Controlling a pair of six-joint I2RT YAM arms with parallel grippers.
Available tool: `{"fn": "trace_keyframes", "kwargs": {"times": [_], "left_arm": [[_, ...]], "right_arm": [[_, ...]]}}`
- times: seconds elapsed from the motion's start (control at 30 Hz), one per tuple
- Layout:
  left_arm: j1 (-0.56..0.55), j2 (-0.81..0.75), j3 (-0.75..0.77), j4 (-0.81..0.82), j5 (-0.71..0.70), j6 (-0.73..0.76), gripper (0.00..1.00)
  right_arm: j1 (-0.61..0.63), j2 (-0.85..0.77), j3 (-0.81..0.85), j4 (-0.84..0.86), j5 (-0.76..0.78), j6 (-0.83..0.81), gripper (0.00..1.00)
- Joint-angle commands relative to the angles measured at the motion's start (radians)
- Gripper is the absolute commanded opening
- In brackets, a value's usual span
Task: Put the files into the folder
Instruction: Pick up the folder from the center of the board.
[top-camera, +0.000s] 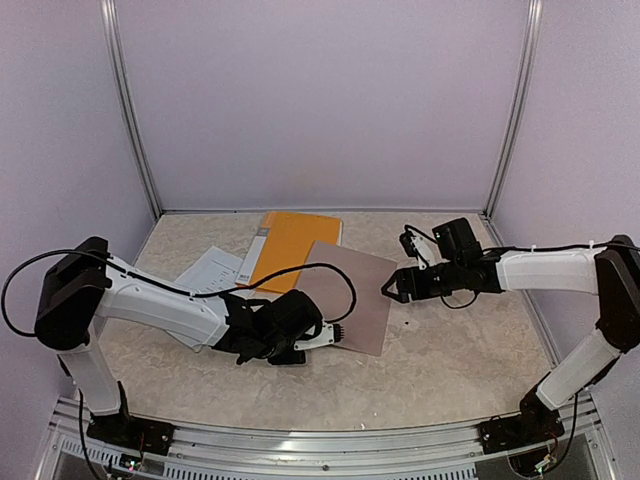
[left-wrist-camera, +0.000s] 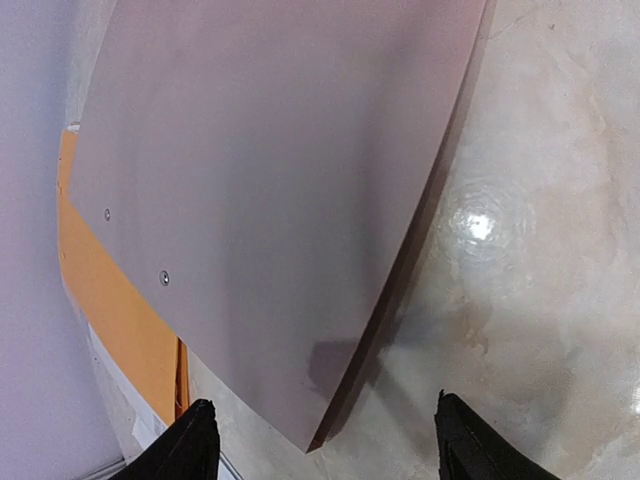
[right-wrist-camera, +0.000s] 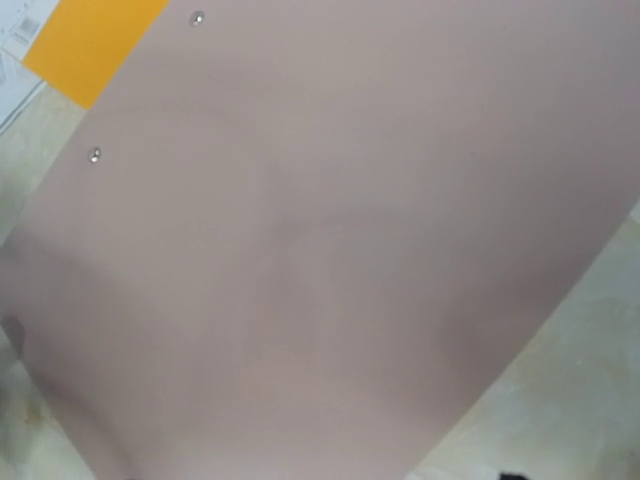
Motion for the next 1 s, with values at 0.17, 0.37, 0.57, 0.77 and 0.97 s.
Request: {"fn": "trace_keyframes", "kwargs": {"times": [0.17,0.37,0.57,0.77,0.97], "left_arm": [[0.078,0.029,-0.033,0.161,0.038,0.089,0.65],[0.083,0.069,-0.027,0.229,0.049,0.144,0.61],[0.079,0.082,-0.052,0.303,0.044,0.181,0.58],[0.066,0.127,-0.067,0.395,0.023,0.254,0.5],[0.065,0.159,-0.067,0.448,0.027,0.277,0.48]], "right_arm": [[-0.007,0.024,-0.031,0.041,-0.043,0.007,0.74],[-0.007,0.022,-0.042,0.047,-0.041,0.009,0.74],[-0.01,0.022,-0.038,0.037,-0.032,0.006,0.74],[-0.009,0.032,-0.033,0.041,-0.043,0.008,0.74],[-0.01,0.029,-0.037,0.039,-0.04,0.008,0.74]]}}
